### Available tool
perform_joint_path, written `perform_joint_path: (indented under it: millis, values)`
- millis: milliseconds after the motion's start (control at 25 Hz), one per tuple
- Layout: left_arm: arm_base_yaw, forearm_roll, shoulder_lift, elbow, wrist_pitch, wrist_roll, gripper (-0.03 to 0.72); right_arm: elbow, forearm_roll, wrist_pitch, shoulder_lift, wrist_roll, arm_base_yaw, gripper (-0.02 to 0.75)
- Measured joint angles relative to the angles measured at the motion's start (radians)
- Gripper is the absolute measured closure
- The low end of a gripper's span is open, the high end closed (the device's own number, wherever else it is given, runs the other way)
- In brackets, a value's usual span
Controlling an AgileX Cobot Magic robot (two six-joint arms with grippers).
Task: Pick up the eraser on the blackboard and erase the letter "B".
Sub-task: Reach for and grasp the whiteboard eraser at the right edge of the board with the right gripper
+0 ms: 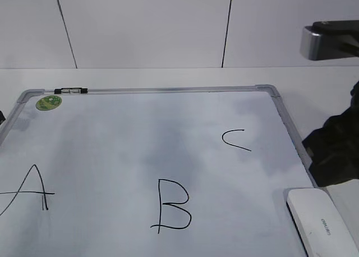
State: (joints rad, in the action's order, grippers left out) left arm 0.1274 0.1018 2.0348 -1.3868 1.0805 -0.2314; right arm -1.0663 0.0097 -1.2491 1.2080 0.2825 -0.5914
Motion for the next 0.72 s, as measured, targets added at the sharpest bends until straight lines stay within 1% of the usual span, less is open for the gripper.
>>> perform_joint_path:
  millis: [80,120,320,400,600,720]
  values:
    - [0.0,0.0,0.002,-0.002,0.002,0.0,0.454,0.0,0.0,0.0,0.0,0.0,0.0,0.524]
    - [0.0,0.0,0.004,-0.004,0.004,0.0,0.469,0.0,0.0,0.0,0.0,0.0,0.0,0.524]
    - [-0.002,0.003,0.004,-0.006,0.01,0.001,0.652,0.0,0.0,0.0,0.0,0.007,0.0,0.524]
    - [-0.002,0.015,0.004,-0.006,0.011,0.012,0.666,0.0,0.0,0.0,0.0,0.014,0.0,0.523]
    - [-0.002,0.016,0.004,-0.006,0.012,0.018,0.669,-0.002,0.004,0.0,0.0,0.036,0.0,0.515]
    - [-0.002,0.016,0.004,-0.006,0.012,0.018,0.669,-0.008,-0.03,0.0,-0.015,0.089,0.0,0.514]
